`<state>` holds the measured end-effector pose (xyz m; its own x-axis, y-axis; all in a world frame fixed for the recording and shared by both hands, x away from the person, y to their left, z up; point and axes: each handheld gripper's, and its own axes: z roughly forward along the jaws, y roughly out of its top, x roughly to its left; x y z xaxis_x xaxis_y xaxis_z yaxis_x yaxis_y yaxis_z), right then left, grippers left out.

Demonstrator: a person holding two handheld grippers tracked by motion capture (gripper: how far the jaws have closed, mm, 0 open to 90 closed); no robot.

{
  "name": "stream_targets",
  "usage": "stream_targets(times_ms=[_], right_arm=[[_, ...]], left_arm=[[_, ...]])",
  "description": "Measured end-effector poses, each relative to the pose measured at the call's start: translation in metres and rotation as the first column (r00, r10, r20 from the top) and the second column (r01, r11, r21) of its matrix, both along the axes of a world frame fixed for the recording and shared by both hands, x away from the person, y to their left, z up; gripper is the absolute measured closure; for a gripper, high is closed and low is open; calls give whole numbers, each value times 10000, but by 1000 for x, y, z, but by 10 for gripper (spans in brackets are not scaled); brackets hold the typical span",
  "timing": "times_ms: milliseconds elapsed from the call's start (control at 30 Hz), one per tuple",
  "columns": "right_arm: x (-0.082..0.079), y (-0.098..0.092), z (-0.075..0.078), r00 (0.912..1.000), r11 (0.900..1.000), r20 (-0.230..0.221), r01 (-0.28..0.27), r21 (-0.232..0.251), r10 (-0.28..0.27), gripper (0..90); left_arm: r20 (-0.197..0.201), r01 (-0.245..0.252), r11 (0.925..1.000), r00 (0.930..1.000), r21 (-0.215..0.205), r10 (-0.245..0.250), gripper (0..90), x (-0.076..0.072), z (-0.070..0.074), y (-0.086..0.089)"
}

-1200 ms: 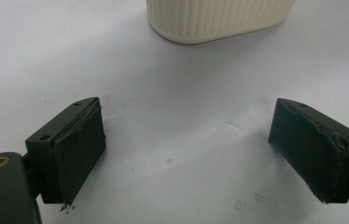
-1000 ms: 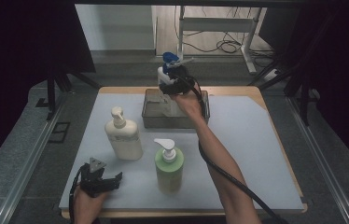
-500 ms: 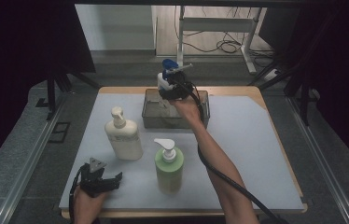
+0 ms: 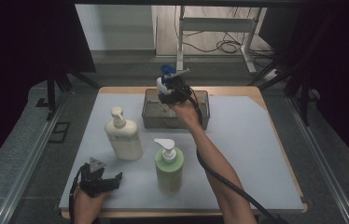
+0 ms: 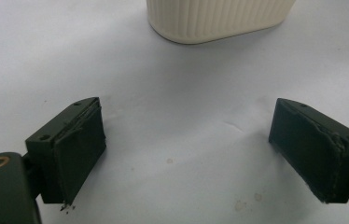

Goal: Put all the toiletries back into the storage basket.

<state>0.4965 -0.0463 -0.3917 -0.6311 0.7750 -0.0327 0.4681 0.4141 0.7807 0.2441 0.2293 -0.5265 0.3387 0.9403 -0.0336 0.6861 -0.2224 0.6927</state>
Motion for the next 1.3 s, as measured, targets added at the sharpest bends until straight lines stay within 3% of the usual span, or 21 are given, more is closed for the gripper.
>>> stream_targets(times_ms=[467,600,833,1300], right_arm=[[2,-5,-3,9996,9994,-268,-67,351,76,362],[4,-7,-3,9990,9990,-383,-198,390,213,305],[1,-9,-3,9978,9980,-191,-637,51,638,154],[-12,-28,-1,9951,9951,-116,-983,122,984,145]], left_arm=[[-8,5,10000,10000,-6,-5,101,0,0,0],[-9,6,10000,10000,-6,-6,101,0,0,0],[-12,9,10000,10000,-9,-9,101,0,0,0],[-5,8,10000,10000,5,-8,101,0,0,0]])
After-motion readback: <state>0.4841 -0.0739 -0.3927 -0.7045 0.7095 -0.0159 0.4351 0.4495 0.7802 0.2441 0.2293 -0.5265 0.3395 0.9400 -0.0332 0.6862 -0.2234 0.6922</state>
